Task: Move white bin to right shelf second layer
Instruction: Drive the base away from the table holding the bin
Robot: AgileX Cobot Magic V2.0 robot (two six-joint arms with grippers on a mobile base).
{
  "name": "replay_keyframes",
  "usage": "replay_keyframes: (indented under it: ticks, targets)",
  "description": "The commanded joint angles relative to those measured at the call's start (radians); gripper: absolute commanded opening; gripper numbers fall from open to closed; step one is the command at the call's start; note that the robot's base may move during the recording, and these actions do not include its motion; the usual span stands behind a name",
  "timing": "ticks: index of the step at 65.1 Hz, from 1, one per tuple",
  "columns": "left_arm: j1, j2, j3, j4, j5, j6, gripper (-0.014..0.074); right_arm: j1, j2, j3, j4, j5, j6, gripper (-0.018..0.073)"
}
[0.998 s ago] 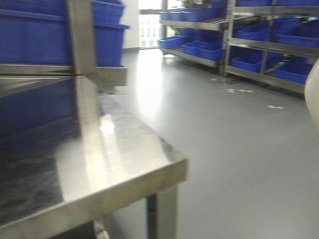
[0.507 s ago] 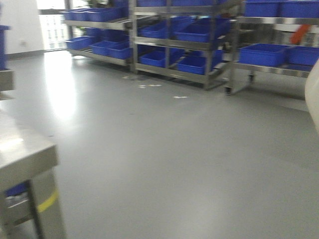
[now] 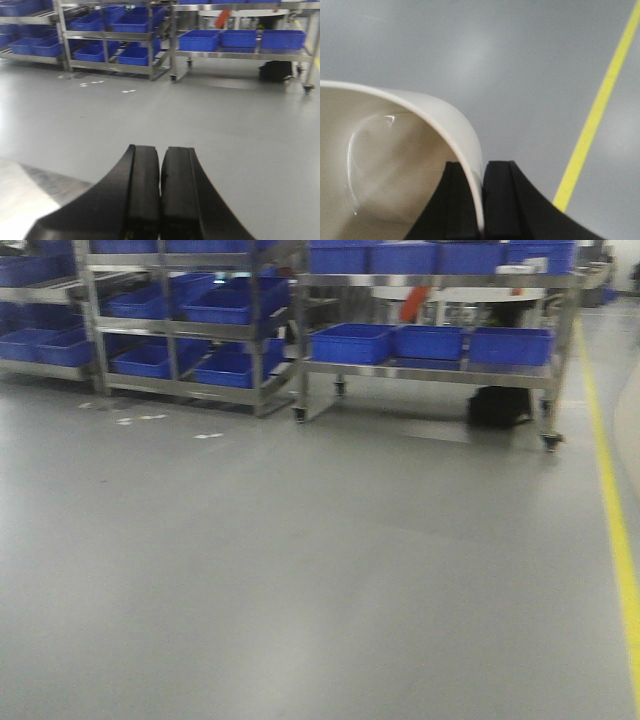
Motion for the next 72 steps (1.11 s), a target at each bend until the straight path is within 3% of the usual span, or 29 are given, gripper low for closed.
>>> replay_keyframes:
  ticks: [1,72]
  targets:
    - [-0.004,-0.016,0.037,0.000,-0.087,-0.003,0.0085,-0.008,0.000,-0.029,0.008,-0.087,-0.005,0.0048]
    - [-0.004,-0.016,0.037,0.000,-0.087,-0.003,0.0085,-0.008,0.000,-0.029,0.008,-0.087,-0.005,0.0048]
